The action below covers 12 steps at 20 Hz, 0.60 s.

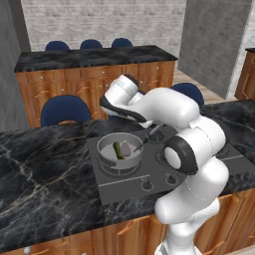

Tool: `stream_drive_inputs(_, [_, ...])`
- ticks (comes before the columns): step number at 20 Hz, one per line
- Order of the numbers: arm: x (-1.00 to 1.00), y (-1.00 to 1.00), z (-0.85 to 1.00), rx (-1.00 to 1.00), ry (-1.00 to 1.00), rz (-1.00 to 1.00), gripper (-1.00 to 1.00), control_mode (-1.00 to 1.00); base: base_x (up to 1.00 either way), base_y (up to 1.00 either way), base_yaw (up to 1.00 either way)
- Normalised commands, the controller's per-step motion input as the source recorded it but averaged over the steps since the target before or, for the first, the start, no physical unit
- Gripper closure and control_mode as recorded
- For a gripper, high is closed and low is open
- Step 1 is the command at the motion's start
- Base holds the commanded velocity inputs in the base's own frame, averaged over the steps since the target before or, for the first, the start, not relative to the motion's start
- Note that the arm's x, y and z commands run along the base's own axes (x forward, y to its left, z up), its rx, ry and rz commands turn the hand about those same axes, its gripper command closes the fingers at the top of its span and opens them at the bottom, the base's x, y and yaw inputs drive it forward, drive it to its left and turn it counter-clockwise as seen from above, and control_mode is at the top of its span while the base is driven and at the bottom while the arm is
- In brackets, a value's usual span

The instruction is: Put the squash and eggplant in the pot. Retrieve the spatula and lightly stir the vegetables in the pot.

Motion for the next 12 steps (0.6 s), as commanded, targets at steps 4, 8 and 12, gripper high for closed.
stream_drive_inputs(4, [0.34,0.08,-0.38,-0.05,0.03,0.00,1.00,-1.00,0.00,0.00,0.00])
stream_drive_inputs(8, [0.34,0.08,-0.28,-0.03,0.00,0.00,1.00,-1.00,0.00,0.00,0.00])
stream_drive_inputs(12, [0.38,0.15,-0.26,-0.02,0.00,0.00,1.00,-1.00,0.00,0.00,0.00])
